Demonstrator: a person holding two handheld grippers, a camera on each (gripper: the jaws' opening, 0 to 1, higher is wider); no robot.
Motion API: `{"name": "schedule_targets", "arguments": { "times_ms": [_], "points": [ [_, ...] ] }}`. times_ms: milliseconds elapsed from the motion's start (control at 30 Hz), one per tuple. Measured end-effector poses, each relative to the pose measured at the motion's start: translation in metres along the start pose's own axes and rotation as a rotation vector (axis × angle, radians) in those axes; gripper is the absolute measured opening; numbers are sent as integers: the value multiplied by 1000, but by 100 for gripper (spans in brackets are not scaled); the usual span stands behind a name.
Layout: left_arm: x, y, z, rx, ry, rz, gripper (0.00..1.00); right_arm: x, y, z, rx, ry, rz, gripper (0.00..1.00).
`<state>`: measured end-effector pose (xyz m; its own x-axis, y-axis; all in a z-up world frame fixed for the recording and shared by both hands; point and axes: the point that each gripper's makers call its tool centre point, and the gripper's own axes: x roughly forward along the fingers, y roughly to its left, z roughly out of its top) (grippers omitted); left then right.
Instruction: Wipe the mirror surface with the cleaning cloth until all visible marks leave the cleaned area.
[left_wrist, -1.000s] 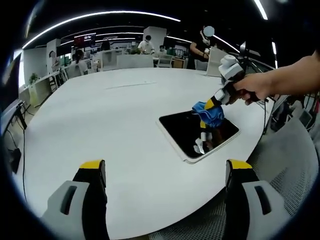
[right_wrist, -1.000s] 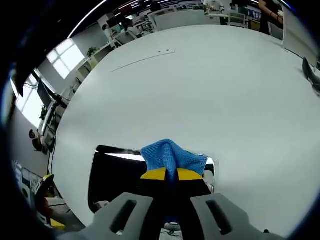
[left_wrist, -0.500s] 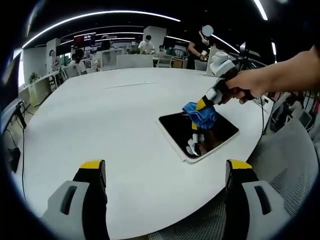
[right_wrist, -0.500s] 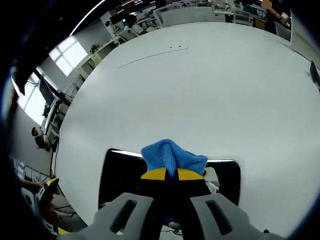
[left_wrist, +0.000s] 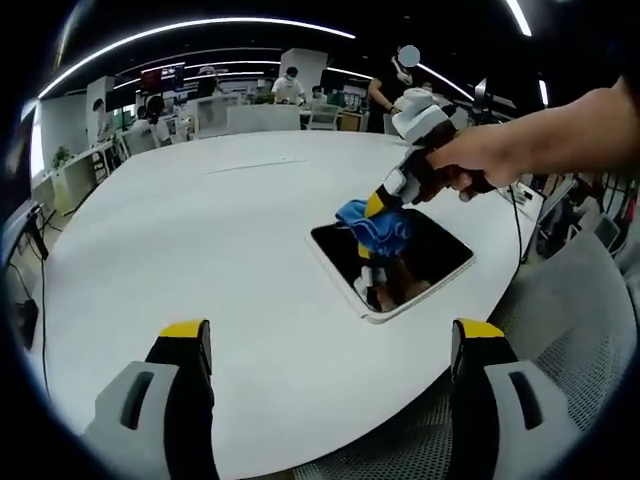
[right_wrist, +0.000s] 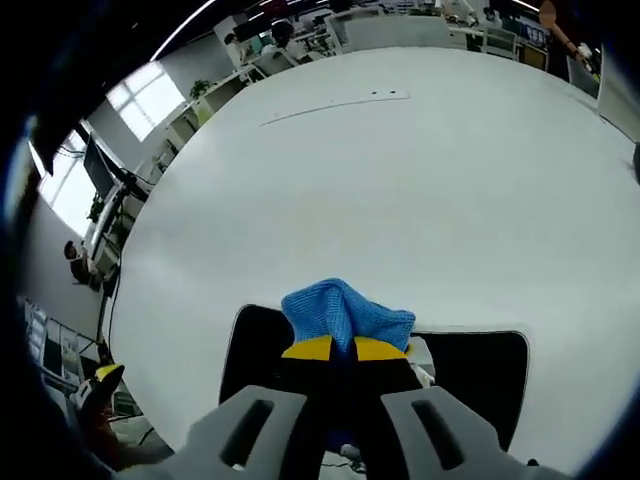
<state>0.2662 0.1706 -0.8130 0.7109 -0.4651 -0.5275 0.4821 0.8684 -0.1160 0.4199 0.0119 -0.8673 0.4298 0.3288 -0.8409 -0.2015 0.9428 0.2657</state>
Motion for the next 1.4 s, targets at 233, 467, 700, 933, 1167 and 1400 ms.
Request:
{"name": "schedule_targets", "arguments": {
  "times_ms": [233, 467, 700, 933, 1167, 1400],
  "points": [
    [0, 2, -1, 4, 0, 9, 99, 8, 16, 3, -7, 4, 17, 0],
    [1, 2, 1, 21, -6, 7, 99, 13, 36, 4, -48, 38, 38, 0],
    [0, 5, 4, 20, -19, 22, 99, 20, 55, 6, -98, 31, 41, 0],
    [0, 6, 4, 14, -22, 27, 99, 23, 56, 9, -122, 45, 45, 0],
    [0, 6, 4, 14, -21, 27, 98, 21, 57, 7, -186, 9, -4, 0],
    [0, 5, 3, 14, -16, 20, 99, 20, 56, 6, -167, -28, 8, 0]
  ]
}}
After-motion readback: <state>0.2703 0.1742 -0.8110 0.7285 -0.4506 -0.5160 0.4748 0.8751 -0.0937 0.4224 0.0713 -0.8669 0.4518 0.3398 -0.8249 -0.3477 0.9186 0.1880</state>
